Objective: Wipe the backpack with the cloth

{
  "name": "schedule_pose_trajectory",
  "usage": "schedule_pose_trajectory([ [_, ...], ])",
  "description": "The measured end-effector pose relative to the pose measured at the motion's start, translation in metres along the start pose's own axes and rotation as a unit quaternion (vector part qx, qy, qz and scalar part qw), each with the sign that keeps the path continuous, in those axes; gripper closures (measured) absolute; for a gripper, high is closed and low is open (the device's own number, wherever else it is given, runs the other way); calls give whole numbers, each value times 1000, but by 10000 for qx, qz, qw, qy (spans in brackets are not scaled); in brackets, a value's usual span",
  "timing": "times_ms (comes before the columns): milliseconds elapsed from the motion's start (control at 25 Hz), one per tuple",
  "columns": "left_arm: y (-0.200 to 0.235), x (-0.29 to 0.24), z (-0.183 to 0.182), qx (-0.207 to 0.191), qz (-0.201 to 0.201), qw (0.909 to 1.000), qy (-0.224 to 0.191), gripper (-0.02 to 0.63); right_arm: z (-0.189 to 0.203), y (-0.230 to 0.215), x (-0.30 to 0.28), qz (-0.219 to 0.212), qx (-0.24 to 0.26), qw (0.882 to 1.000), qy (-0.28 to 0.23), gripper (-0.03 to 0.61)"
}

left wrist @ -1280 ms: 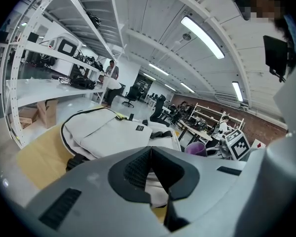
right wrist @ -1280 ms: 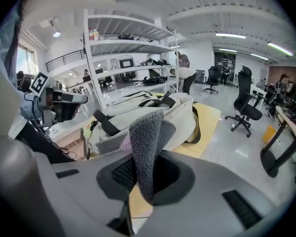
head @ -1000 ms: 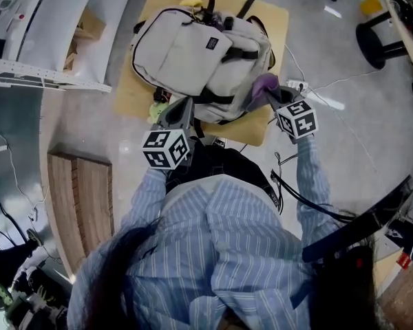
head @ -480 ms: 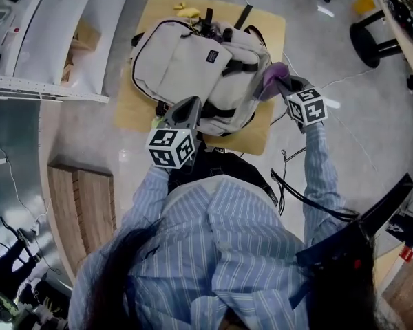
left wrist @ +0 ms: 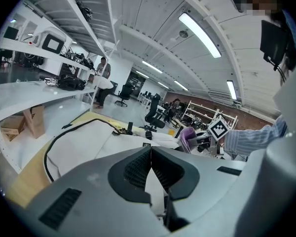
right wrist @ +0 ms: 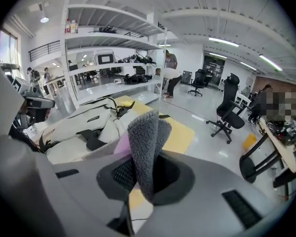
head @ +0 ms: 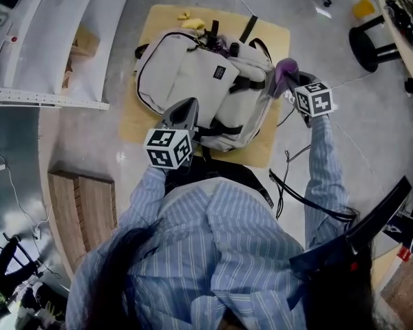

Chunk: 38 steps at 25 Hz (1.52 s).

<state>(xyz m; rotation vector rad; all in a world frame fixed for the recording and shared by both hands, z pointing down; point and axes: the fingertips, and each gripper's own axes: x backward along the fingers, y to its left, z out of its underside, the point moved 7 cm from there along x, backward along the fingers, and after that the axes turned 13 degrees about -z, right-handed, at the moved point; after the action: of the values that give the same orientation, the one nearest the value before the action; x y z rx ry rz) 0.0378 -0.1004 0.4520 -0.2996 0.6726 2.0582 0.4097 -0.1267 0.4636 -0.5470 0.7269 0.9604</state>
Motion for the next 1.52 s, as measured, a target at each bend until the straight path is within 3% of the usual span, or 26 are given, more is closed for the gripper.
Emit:
schedule_pose_trajectory([
  [440,43,-6,-9,222,-288,9993,32,609,-45,-50,-19,395,75,9989,241,537],
  [840,71,-3,-11,414,-501,9979,7,609,-56,-65,-23,885,-375,9939,540,537],
  [1000,81,-1,-11,493,-566,9972,16,609,-60,-54,-30,772,-501,9931,732,537],
  [1200,92,-3,-10,613,-596,9963,6,609,-70,-23,-51,261,-318,9932,1092,537],
  [1520,107,0,-12,551,-651,9963,-74,609,-108,6,-85,218,116,9922,1224,537],
])
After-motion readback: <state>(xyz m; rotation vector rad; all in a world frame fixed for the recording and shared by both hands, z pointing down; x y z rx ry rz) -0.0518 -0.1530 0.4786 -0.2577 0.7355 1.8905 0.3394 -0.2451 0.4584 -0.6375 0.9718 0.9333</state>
